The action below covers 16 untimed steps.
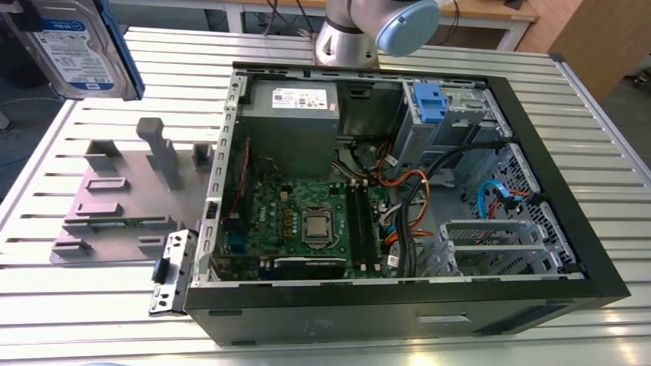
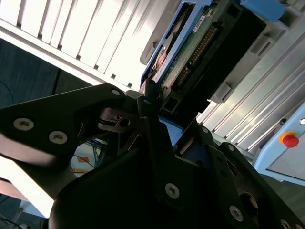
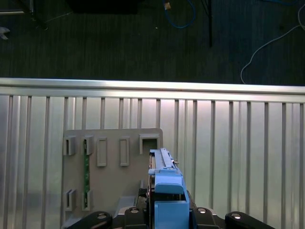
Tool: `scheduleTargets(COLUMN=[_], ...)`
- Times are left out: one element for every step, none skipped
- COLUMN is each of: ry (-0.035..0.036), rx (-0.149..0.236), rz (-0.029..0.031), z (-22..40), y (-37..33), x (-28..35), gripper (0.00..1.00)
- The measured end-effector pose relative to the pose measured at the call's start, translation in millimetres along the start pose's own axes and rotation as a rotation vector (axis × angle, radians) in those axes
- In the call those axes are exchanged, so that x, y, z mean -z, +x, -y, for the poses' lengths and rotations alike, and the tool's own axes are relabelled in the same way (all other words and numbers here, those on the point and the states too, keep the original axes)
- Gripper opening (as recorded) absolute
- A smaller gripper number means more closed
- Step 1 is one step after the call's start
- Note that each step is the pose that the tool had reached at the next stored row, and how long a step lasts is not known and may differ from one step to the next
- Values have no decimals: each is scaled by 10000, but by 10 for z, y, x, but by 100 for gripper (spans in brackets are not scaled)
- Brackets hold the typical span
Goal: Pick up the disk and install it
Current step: 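Pick up the disk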
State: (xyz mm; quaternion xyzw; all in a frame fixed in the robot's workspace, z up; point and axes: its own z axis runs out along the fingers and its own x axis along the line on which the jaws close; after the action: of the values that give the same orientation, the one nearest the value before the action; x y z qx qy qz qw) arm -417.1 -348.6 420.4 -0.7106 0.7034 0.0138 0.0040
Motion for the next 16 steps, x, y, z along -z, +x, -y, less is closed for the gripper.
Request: scheduleTargets(ry=[-1,-1,0,0,0,0,0,0,0,-1,0,0,-1,-1,0,0], rx=[0,-1,0,0,0,0,0,0,0,0,0,0,0,0,0,0], rz=[0,0,0,0,0,0,0,0,0,0,0,0,0,0,0,0], z=[0,0,0,0,0,0,0,0,0,0,0,0,0,0,0,0], y=[0,0,0,0,0,0,0,0,-1,0,-1,-1,-1,-1,-1,-1], x=[3,5,6,8,10,12,13,15,17,19,20,22,24,27,28,31], gripper=[36,36,36,36,36,36,36,36,36,36,36,36,36,36,36,36])
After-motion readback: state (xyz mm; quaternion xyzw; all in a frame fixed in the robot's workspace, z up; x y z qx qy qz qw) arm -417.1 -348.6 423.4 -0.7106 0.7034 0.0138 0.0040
